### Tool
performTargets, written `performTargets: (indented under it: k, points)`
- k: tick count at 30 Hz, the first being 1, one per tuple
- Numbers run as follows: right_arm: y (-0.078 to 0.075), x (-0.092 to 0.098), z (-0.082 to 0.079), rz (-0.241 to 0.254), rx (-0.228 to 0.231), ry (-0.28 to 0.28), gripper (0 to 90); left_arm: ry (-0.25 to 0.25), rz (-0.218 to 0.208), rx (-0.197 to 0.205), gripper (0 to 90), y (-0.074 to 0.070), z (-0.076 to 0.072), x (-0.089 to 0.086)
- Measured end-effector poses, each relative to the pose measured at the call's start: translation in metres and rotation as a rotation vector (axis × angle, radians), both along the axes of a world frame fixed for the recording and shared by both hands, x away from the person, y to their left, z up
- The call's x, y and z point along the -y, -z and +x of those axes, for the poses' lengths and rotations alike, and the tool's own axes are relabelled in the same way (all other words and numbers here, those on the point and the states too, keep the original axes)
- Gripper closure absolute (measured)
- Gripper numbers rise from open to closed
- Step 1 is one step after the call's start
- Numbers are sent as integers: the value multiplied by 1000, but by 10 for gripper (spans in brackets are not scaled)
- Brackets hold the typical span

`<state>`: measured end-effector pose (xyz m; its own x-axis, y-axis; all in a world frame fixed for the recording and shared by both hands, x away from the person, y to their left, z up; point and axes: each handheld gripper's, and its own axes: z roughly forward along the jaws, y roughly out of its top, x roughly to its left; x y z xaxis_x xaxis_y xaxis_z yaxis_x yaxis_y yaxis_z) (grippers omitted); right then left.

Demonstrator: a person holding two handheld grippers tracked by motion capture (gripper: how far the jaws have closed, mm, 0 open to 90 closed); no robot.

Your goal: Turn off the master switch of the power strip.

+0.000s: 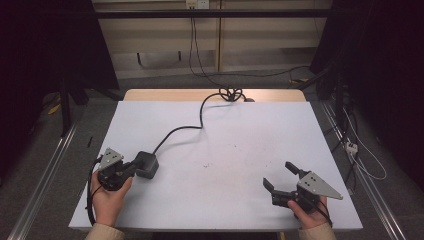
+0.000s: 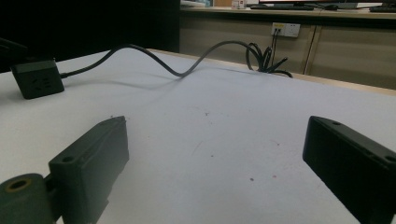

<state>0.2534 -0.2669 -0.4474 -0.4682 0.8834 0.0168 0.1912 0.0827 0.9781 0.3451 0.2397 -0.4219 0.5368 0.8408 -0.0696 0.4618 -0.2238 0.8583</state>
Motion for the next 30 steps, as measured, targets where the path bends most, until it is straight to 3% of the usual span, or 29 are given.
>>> performTargets:
  k: [30]
  points:
    - [0, 0, 0, -4, 2, -4, 64, -11, -13, 2, 900, 0, 0, 0]
